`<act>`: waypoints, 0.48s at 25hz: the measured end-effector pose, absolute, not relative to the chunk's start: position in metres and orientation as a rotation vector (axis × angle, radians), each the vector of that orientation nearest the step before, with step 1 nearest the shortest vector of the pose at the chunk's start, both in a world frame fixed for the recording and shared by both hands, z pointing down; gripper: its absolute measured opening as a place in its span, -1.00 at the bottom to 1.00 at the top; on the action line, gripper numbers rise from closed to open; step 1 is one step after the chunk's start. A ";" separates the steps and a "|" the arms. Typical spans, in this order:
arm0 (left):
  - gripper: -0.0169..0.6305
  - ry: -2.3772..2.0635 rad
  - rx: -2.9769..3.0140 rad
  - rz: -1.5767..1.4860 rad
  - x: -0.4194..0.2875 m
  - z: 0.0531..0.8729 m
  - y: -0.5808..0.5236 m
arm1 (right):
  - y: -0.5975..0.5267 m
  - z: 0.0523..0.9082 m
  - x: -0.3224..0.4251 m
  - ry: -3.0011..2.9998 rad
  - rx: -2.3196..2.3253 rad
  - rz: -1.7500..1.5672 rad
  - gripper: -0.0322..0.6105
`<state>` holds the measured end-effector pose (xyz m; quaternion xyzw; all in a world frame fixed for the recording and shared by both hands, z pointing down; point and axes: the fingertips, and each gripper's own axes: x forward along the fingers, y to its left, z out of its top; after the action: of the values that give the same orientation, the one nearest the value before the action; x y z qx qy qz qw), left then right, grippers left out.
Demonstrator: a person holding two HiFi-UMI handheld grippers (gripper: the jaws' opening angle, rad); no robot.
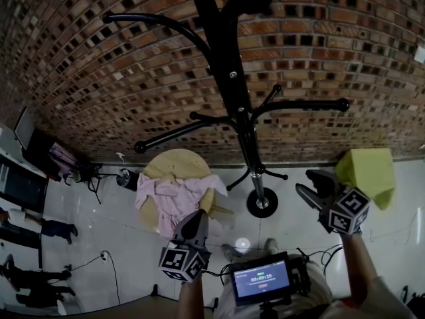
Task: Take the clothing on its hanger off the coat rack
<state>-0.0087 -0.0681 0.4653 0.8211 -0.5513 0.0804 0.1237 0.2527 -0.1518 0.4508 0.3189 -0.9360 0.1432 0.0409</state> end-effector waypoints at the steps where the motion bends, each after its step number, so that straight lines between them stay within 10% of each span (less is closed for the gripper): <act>1: -1.00 -1.608 2.395 0.238 -0.008 0.465 -0.068 | -0.152 0.448 0.253 -2.873 0.983 0.434 -0.34; 12: -1.00 -1.609 2.392 0.246 -0.006 0.466 -0.066 | -0.153 0.446 0.259 -2.878 0.998 0.433 -0.34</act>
<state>-0.0060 -0.0662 0.4659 0.8203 -0.5519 0.0843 0.1240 0.2590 -0.1530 0.4458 0.3241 -0.9350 0.1405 0.0323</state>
